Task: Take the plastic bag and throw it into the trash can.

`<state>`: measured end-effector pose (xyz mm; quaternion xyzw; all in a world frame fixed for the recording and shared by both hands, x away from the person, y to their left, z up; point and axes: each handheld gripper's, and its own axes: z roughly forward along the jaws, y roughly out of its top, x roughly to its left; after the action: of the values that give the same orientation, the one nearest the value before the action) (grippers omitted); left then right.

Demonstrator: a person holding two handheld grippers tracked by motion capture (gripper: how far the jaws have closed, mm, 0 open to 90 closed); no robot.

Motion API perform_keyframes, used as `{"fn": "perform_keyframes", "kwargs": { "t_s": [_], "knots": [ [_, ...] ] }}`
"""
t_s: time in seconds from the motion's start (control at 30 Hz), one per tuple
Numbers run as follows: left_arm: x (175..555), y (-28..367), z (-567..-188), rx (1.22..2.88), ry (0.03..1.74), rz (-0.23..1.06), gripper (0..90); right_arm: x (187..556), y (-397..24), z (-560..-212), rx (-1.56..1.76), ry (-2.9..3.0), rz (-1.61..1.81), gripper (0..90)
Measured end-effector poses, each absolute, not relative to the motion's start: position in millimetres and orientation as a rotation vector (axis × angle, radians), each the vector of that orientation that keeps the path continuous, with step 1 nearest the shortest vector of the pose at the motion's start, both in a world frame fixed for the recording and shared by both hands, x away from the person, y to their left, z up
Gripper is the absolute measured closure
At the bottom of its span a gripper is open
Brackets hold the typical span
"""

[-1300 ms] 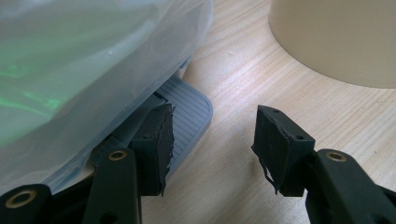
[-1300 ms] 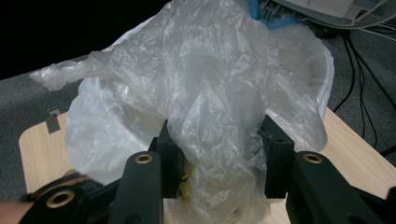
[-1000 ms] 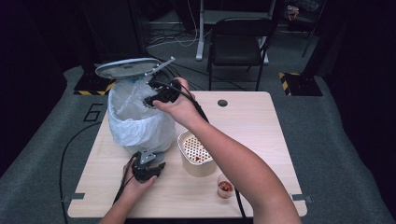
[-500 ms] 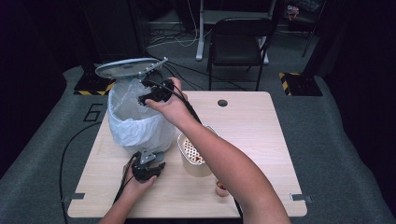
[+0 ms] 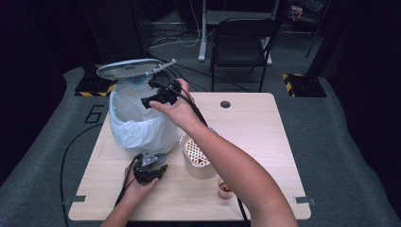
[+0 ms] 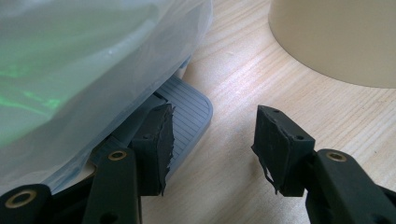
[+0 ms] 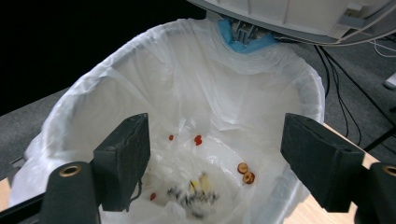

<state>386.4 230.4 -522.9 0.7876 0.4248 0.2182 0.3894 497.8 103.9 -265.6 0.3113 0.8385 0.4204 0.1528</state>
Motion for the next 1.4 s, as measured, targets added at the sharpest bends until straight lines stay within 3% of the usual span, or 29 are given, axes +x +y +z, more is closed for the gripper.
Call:
{"fn": "perform_keyframes", "kwargs": {
  "t_s": [0.63,1.4],
  "knots": [
    [386,232,-521,2.024,1.077,0.535,47.4,469,30,-268,0.866,2.376,1.21,24.1],
    [387,234,-520,2.061,1.056,0.538,47.5,422,-57,-309,0.839,2.381,1.258,26.1]
  ]
}}
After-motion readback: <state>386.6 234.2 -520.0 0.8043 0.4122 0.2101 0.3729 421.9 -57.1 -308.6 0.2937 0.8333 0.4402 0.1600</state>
